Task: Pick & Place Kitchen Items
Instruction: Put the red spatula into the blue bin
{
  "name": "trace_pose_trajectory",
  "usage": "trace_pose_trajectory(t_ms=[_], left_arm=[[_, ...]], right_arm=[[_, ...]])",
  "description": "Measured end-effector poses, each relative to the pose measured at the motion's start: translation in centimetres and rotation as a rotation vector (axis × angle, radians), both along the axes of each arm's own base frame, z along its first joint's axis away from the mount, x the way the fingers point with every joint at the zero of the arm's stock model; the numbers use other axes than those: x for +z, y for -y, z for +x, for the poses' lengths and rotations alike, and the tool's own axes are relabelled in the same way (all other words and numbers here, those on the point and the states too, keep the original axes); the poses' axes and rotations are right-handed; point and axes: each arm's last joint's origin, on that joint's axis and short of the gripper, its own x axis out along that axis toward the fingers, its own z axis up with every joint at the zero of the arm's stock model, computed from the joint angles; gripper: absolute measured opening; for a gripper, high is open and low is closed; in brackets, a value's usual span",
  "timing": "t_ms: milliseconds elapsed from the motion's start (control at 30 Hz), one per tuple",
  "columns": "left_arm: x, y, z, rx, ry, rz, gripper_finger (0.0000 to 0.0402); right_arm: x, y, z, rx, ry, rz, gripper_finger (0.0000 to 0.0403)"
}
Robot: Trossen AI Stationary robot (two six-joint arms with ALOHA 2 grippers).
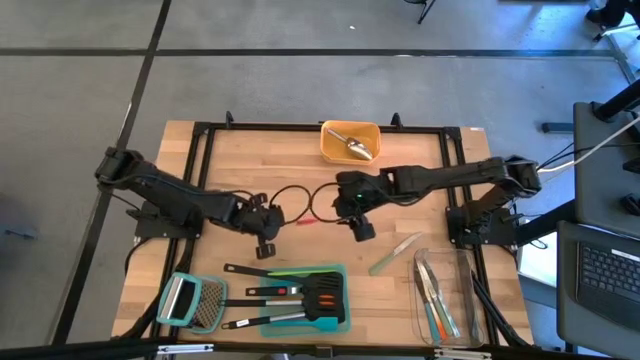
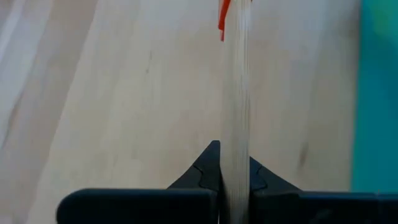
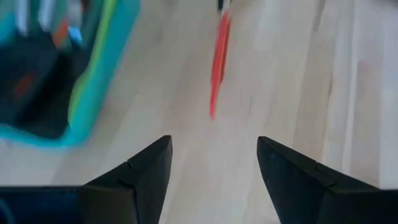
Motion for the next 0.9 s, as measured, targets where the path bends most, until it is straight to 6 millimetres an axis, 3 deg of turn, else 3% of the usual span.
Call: trace_pose_trajectory(t_ms=[133,300,533,667,900], left_arm=[[0.8,1.4,-0.4,-0.009,0.015,-0.031,0.0001],[3.2,3.7,0.1,-0.052,0.102,-0.074,0.0001],[6.1,6.7,0.8,-0.070,0.210,-0.112,0.0001],[6.1,8.6,1.5,-0.071,0.210,-0.145,0.0001],[4.2,12.6,4.0,-0.087,0.139,-0.190,0.0001]], right_arm=[[1.3,-0.8,-0.9,0.006,0.027,0.018,0.0236],[3.0,-1.8,-2.3,0.030,0.062,0.026,0.0236],[3.8,-3.5,-3.7,0.003,0.054,-0.023,0.0236],[3.9,-4.6,-4.2,-0.003,0.055,-0.056,0.0236],[4.2,-5.9,-5.0,-0.046,0.064,-0.119,0.0236]])
